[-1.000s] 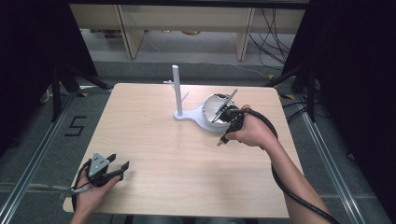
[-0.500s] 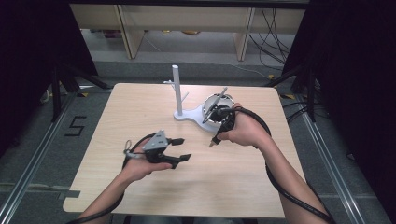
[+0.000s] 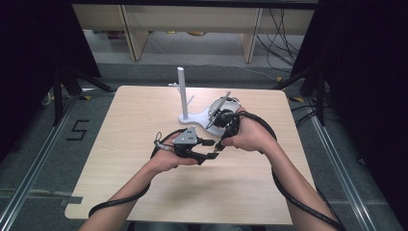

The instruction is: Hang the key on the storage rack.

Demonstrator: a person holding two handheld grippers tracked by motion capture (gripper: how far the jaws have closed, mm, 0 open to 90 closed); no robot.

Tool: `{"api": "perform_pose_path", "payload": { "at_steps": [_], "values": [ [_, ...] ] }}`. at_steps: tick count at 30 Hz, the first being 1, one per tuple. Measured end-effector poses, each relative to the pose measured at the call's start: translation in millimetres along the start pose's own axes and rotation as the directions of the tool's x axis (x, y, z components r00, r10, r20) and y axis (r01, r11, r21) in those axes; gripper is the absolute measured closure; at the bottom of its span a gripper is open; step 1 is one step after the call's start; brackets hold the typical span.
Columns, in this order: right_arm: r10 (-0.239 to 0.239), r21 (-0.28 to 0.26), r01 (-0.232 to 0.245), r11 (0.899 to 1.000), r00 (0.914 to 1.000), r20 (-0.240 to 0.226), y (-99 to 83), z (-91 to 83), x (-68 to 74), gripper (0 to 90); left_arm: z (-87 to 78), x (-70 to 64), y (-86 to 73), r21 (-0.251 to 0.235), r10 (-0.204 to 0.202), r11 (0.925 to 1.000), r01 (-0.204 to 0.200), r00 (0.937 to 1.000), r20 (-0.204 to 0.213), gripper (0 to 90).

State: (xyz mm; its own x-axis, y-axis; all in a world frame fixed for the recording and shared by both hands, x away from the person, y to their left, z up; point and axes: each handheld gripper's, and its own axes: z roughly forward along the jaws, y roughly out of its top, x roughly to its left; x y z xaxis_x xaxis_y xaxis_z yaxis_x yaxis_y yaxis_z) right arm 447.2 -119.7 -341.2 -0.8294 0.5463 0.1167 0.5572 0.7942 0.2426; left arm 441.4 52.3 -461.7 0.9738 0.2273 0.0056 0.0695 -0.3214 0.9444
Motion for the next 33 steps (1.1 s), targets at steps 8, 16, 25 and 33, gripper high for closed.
{"api": "perform_pose_path", "payload": {
  "at_steps": [8,16,25,33],
  "values": [
    [-0.005,-0.006,0.005,1.000,0.9998,-0.018,0.0,-1.1,2.3,90.0,5.3,0.7,1.4,-0.015,0.024,0.9996,-0.024,0.9994,0.026,65.7],
    [0.001,-0.006,-0.001,1.000,0.9995,-0.033,0.2,-1.1,3.5,90.0,1.7,-0.7,3.3,-0.002,0.042,0.9991,-0.042,0.9980,0.047,78.9],
    [-0.028,-0.008,0.028,1.000,0.9987,-0.042,0.7,3.8,1.3,90.0,-2.2,-5.2,7.5,0.083,0.045,0.9955,-0.047,0.9987,0.025,80.0],
    [0.011,-0.172,-0.022,0.985,0.9978,-0.065,-23.0,6.1,-12.0,77.3,-19.3,-7.1,31.6,0.559,0.387,0.7950,-0.234,0.9066,-0.169,80.2]
  ]
}}
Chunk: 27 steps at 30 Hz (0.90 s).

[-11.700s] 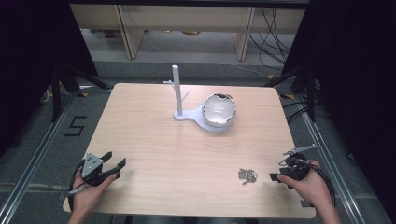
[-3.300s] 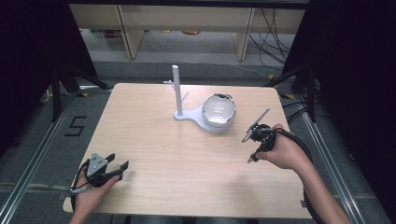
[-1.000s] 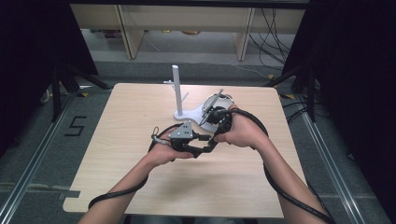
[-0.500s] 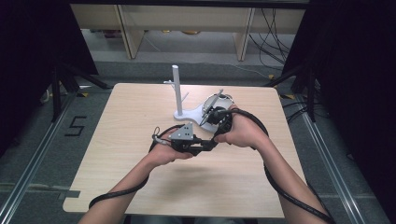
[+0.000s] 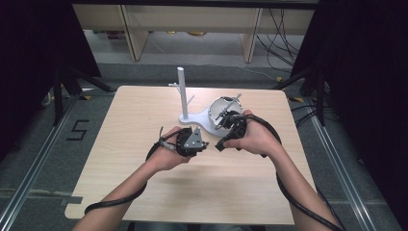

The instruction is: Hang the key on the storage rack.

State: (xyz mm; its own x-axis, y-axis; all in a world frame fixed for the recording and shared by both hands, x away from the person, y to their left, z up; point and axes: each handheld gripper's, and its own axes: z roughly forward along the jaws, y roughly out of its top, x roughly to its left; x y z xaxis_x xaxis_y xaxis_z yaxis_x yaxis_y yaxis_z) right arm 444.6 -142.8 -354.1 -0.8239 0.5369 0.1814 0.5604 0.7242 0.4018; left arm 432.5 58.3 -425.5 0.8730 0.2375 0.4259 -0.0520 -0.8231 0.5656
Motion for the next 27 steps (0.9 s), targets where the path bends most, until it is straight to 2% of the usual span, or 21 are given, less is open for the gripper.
{"api": "perform_pose_path", "payload": {
  "at_steps": [1,2,4,5,7,8,9,10,11,13,14,15,16,17,18,19,20,21,22,24,27],
  "values": [
    [0.020,-0.021,-0.020,1.000,0.9998,-0.003,-12.6,0.1,-4.8,76.5,-3.6,6.7,-2.5,0.081,0.026,0.9964,-0.025,0.9996,-0.009,80.2],
    [0.023,-0.029,-0.023,0.999,0.9997,-0.001,-19.3,0.8,-6.9,76.1,-6.3,11.6,-3.7,0.149,0.061,0.9871,-0.060,0.9981,-0.007,80.1],
    [0.030,-0.046,-0.030,0.998,0.9996,-0.002,-33.5,4.1,-10.6,75.7,-8.2,19.6,-7.9,0.244,0.103,0.9649,-0.097,0.9946,-0.012,80.1],
    [0.043,-0.050,-0.043,0.998,0.9990,-0.009,-40.8,6.5,-11.4,75.6,-7.7,23.8,-11.1,0.292,0.117,0.9502,-0.108,0.9930,-0.013,80.1],
    [0.075,-0.044,-0.076,0.996,0.9970,-0.018,-54.6,13.1,-12.2,75.5,-3.7,29.8,-20.3,0.433,0.164,0.8885,-0.152,0.9864,0.008,80.1],
    [0.081,-0.036,-0.082,0.996,0.9965,-0.021,-60.3,17.4,-12.9,75.5,-1.0,31.8,-25.7,0.493,0.183,0.8535,-0.170,0.9829,0.023,80.1],
    [0.081,-0.036,-0.082,0.996,0.9965,-0.021,-60.3,17.4,-12.9,75.5,-1.0,31.8,-25.7,0.493,0.183,0.8535,-0.170,0.9829,0.023,80.1],
    [0.081,-0.030,-0.082,0.996,0.9965,-0.020,-65.5,21.2,-13.6,75.5,1.6,33.2,-32.1,0.545,0.188,0.8185,-0.181,0.9812,0.042,80.1],
    [0.091,-0.022,-0.092,0.996,0.9954,-0.029,-73.0,27.2,-13.3,75.5,0.6,35.9,-37.7,0.559,0.152,0.8156,-0.150,0.9874,0.044,80.1],
    [0.091,-0.024,-0.092,0.995,0.9951,-0.038,-78.3,30.7,-12.1,75.6,-3.2,39.2,-41.2,0.583,0.095,0.8042,-0.116,0.9932,0.066,80.1],
    [0.092,-0.022,-0.093,0.995,0.9950,-0.038,-80.1,31.9,-11.4,75.6,-4.1,40.7,-43.8,0.595,0.064,0.7967,-0.104,0.9941,0.088,80.1],
    [0.089,-0.021,-0.090,0.996,0.9951,-0.042,-81.7,33.2,-10.7,75.6,-4.3,42.4,-47.6,0.603,0.009,0.7953,-0.064,0.9955,0.095,80.1],
    [0.084,-0.018,-0.085,0.996,0.9955,-0.042,-83.1,34.4,-10.1,75.7,-4.2,44.0,-51.9,0.620,-0.050,0.7840,-0.020,0.9943,0.095,80.0],
    [0.084,-0.018,-0.085,0.996,0.9955,-0.042,-83.1,34.4,-10.1,75.7,-4.2,44.0,-51.9,0.620,-0.050,0.7840,-0.020,0.9943,0.095,80.0],
    [0.086,-0.020,-0.087,0.996,0.9955,-0.039,-86.2,35.6,-8.1,75.9,-5.5,49.5,-59.9,0.620,-0.112,0.7840,0.023,0.9880,0.105,80.0],
    [0.086,-0.020,-0.087,0.996,0.9955,-0.039,-86.2,35.6,-8.1,75.9,-5.5,49.5,-59.9,0.620,-0.112,0.7840,0.023,0.9880,0.105,80.0],
    [0.090,-0.026,-0.092,0.995,0.9948,-0.046,-88.3,35.9,-7.1,76.0,-6.8,52.3,-63.0,0.602,-0.133,0.7971,0.051,0.9867,0.093,80.0],
    [0.101,-0.031,-0.103,0.994,0.9939,-0.044,-92.6,36.2,-6.5,76.3,-10.3,58.0,-65.7,0.589,-0.133,0.8051,0.073,0.9894,0.059,80.1],
    [0.101,-0.031,-0.103,0.994,0.9939,-0.044,-92.6,36.2,-6.5,76.3,-10.3,58.0,-65.7,0.589,-0.133,0.8051,0.073,0.9894,0.059,80.1],
    [0.110,-0.050,-0.112,0.992,0.9930,-0.044,-100.5,37.7,-8.7,76.9,-14.7,63.0,-67.6,0.548,-0.175,0.8253,0.135,0.9843,0.022,80.1],
    [0.124,-0.068,-0.127,0.990,0.9914,-0.040,-108.2,38.8,-10.3,77.3,-21.0,69.6,-70.1,0.507,-0.202,0.8406,0.191,0.9789,-0.035,80.1]
  ]
}}
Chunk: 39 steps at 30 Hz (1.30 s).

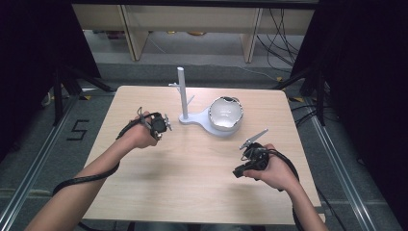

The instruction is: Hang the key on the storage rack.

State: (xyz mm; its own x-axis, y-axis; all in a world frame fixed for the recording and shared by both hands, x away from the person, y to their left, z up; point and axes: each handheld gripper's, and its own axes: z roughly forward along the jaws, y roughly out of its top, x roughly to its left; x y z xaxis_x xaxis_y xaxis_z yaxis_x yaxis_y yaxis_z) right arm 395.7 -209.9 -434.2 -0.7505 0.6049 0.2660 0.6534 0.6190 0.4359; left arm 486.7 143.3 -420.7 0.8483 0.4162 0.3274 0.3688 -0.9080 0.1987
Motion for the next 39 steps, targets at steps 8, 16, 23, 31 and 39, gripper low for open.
{"api": "perform_pose_path", "payload": {
  "at_steps": [8,16,23,31,39],
  "values": [
    [0.072,-0.080,-0.070,0.994,0.9973,0.015,-22.9,1.9,-5.7,78.4,-8.7,12.6,-1.0,-0.026,-0.003,0.9997,0.002,0.9984,-0.056,80.1],
    [0.110,-0.213,-0.096,0.972,0.9926,0.052,-42.5,4.8,-12.9,78.6,-21.3,27.9,2.4,-0.161,-0.087,0.9845,0.069,0.9902,-0.109,80.0],
    [0.138,-0.336,-0.108,0.936,0.9882,0.067,-62.7,7.7,-17.3,78.0,-37.1,49.2,10.4,-0.302,-0.176,0.9440,0.133,0.9772,-0.119,80.1],
    [0.167,-0.368,-0.148,0.918,0.9858,0.019,-78.4,22.1,-23.8,78.1,-60.4,71.1,25.2,-0.419,-0.239,0.8895,0.182,0.9670,-0.088,80.1],
    [0.156,-0.354,-0.147,0.924,0.9878,-0.002,-78.4,26.5,-24.5,77.9,-71.3,75.7,39.4,-0.456,-0.229,0.8751,0.160,0.9684,-0.099,80.0]
  ]
}}
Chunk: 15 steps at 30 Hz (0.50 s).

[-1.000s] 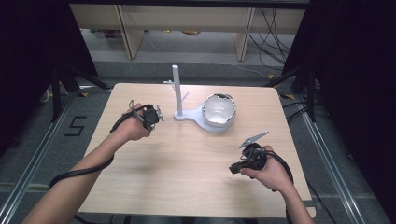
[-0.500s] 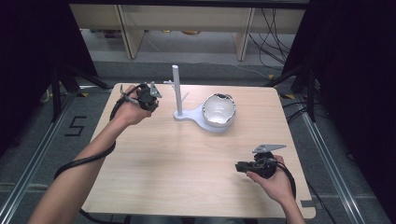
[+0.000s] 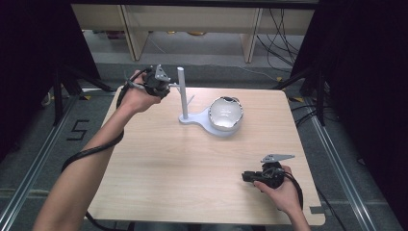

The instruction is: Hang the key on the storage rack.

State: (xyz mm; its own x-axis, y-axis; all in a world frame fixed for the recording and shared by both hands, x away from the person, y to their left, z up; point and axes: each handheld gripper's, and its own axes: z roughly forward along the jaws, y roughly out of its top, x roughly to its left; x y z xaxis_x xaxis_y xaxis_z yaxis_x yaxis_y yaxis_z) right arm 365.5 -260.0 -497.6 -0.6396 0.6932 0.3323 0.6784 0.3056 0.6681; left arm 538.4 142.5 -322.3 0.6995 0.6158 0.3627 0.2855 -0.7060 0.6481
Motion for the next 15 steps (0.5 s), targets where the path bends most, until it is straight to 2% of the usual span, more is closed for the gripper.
{"api": "perform_pose_path", "payload": {
  "at_steps": [1,2,3,4,5,6,7,9,10,15],
  "values": [
    [0.007,0.006,-0.007,1.000,0.9999,0.009,-0.1,-0.1,1.0,77.8,-1.2,-0.3,3.1,-0.011,0.001,0.9999,-0.001,1.0000,0.003,80.0],
    [-0.009,0.007,0.009,1.000,1.0000,0.004,-0.1,0.8,0.9,77.8,-1.9,-0.6,4.8,-0.016,0.004,0.9999,-0.004,1.0000,0.004,80.0],
    [0.012,0.014,-0.012,1.000,0.9999,0.005,-0.6,1.3,2.9,77.8,-3.0,-0.4,7.9,-0.023,0.009,0.9997,-0.009,1.0000,0.003,80.0],
    [-0.013,0.006,0.012,1.000,0.9999,0.011,-0.7,2.8,1.8,77.8,-3.7,-0.1,9.7,-0.026,0.009,0.9996,-0.009,1.0000,0.001,80.0],
    [0.016,0.017,-0.015,1.000,0.9998,-0.015,-1.2,4.3,3.6,77.7,-3.8,0.4,10.7,-0.030,0.011,0.9995,-0.011,0.9999,0.000,80.0],
    [0.016,0.026,-0.015,1.000,0.9999,-0.007,-1.1,4.2,4.2,77.7,-3.7,0.8,11.6,-0.034,0.008,0.9994,-0.008,1.0000,0.000,80.0],
    [-0.005,0.021,0.005,1.000,0.9999,0.012,-1.1,4.4,3.0,77.6,-3.8,2.2,12.6,-0.038,0.004,0.9993,-0.004,1.0000,-0.005,80.0],
    [0.010,0.021,-0.010,1.000,0.9999,-0.001,-1.6,5.7,5.4,77.6,-3.1,4.5,12.9,-0.041,-0.003,0.9991,0.003,0.9999,-0.011,80.0],
    [-0.008,0.027,0.008,1.000,1.0000,0.000,-1.4,5.6,3.9,77.4,-2.5,5.3,12.7,-0.039,-0.008,0.9992,0.008,0.9999,-0.009,80.0],
    [-0.006,0.030,0.007,1.000,0.9999,-0.008,-1.9,6.5,3.0,77.3,0.9,7.4,9.2,-0.040,-0.014,0.9991,0.013,0.9996,-0.025,79.9]
  ]
}}
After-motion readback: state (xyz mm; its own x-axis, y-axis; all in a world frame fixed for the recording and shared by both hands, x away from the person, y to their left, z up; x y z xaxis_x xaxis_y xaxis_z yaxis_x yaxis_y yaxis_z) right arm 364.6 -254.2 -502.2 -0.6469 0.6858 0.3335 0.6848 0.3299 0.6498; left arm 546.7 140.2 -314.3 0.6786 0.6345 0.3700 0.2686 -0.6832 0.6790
